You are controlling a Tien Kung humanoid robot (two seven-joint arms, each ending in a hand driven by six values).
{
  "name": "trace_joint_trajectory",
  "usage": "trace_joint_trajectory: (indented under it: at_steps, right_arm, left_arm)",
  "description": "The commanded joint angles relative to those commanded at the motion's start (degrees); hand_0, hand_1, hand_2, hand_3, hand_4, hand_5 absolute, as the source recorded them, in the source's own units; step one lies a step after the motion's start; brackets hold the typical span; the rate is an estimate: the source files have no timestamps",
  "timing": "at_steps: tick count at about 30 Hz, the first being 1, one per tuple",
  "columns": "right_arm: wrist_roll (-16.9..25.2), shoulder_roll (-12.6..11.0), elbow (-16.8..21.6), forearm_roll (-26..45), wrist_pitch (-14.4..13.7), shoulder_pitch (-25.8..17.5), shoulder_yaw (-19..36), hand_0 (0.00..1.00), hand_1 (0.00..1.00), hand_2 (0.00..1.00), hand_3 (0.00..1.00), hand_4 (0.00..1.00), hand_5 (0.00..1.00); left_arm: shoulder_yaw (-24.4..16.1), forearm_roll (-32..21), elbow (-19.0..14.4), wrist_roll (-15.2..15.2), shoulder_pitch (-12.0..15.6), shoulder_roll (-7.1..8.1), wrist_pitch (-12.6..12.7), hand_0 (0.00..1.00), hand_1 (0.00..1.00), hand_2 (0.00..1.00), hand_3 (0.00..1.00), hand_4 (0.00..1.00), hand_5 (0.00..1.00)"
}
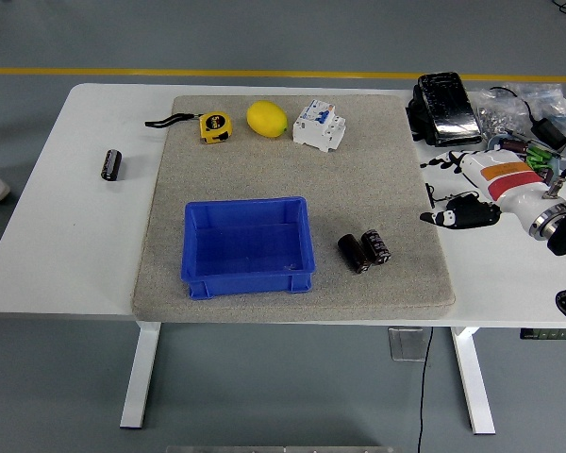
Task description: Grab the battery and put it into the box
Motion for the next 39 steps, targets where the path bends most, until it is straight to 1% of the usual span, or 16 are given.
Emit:
trace_joint_trajectory:
  at_steps: [2,6,7,11,14,18,22,31,36,37,39]
  right_arm:
    - [0.17,-0.02,-0.02,-0.02,0.37,0.66,-1.32,0.697,0.738,0.763,0.804,0.998,0.428]
    - [0.81,0.13,-0.17,-0.56,2.20,3.50,-6.56,0.697,0.738,0.763,0.804,0.998,0.428]
    - [0.93,0.14,-0.23,-0.54,2.47,4.04,-7.57,0.701,0.728,0.751,0.791,0.998,0.394]
    - [1.10,0.39,-0.60,0.41,3.19,6.09,-10.96,0.701,0.728,0.751,0.791,0.998,0.394]
    - [1.14,1.33,-1.54,1.22,3.44,7.93,-13.31,0.701,0.724,0.740,0.790,0.998,0.395]
    - [1.17,2.59,-2.97,1.58,3.93,10.47,-16.07,0.701,0.724,0.740,0.790,0.998,0.395]
    - [1.26,3.67,-4.79,1.61,4.95,12.64,-18.53,0.701,0.720,0.739,0.790,0.998,0.387]
    - [2.12,5.37,-7.89,1.09,4.74,14.65,-21.76,0.701,0.711,0.733,0.784,0.994,0.375]
    - [2.62,6.34,-9.40,1.18,3.89,14.98,-22.60,0.701,0.711,0.733,0.784,0.994,0.375]
    - [2.77,6.52,-9.69,1.18,3.68,15.05,-22.79,0.687,0.695,0.719,0.777,0.984,0.369]
    - [3.02,6.88,-10.33,1.12,3.37,15.26,-23.24,0.687,0.695,0.719,0.777,0.984,0.369]
  left_arm:
    - [0.05,-0.13,0.00,-0.02,0.02,0.01,0.00,0.744,0.721,0.778,0.610,0.636,0.489]
    - [0.00,-0.18,-0.01,0.07,-0.02,0.13,-0.05,0.744,0.721,0.778,0.610,0.636,0.489]
    - [0.10,-0.32,-0.02,0.05,-0.03,0.15,-0.04,0.743,0.720,0.778,0.610,0.632,0.483]
    - [0.47,-1.16,-0.03,-0.13,0.12,0.24,-0.03,0.743,0.720,0.778,0.610,0.632,0.483]
    - [0.84,-2.17,-0.02,-0.36,0.37,0.07,0.15,0.743,0.720,0.777,0.608,0.630,0.480]
    - [0.99,-2.17,-0.12,-0.19,0.32,0.10,0.07,0.743,0.720,0.777,0.608,0.630,0.480]
    - [1.55,-2.98,-0.22,-0.30,0.28,0.12,0.15,0.743,0.717,0.777,0.609,0.630,0.480]
    - [2.32,-3.73,-0.40,-0.34,0.01,0.27,0.42,0.743,0.717,0.778,0.608,0.630,0.480]
    - [2.38,-3.77,-0.48,-0.28,-0.03,0.30,0.52,0.743,0.717,0.778,0.608,0.630,0.480]
    - [2.41,-3.80,-0.49,-0.28,-0.01,0.28,0.53,0.743,0.717,0.778,0.607,0.631,0.478]
    - [2.33,-3.69,-0.50,-0.24,-0.01,0.27,0.53,0.743,0.717,0.778,0.607,0.631,0.478]
